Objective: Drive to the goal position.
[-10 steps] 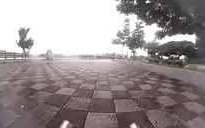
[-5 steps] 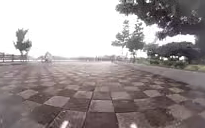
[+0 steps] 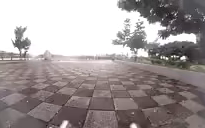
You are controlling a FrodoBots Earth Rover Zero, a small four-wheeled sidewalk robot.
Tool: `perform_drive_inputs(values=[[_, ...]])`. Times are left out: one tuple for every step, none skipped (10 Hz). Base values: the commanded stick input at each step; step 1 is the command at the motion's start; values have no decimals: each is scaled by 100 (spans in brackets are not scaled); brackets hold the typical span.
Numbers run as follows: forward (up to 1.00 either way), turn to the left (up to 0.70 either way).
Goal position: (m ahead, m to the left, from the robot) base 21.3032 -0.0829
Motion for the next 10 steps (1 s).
perform_drive_inputs(values=[[70, 0], [70, 0], [70, 0], [70, 0], [70, 0], [70, 0], [70, 0], [70, 0], [70, 0], [70, 0]])
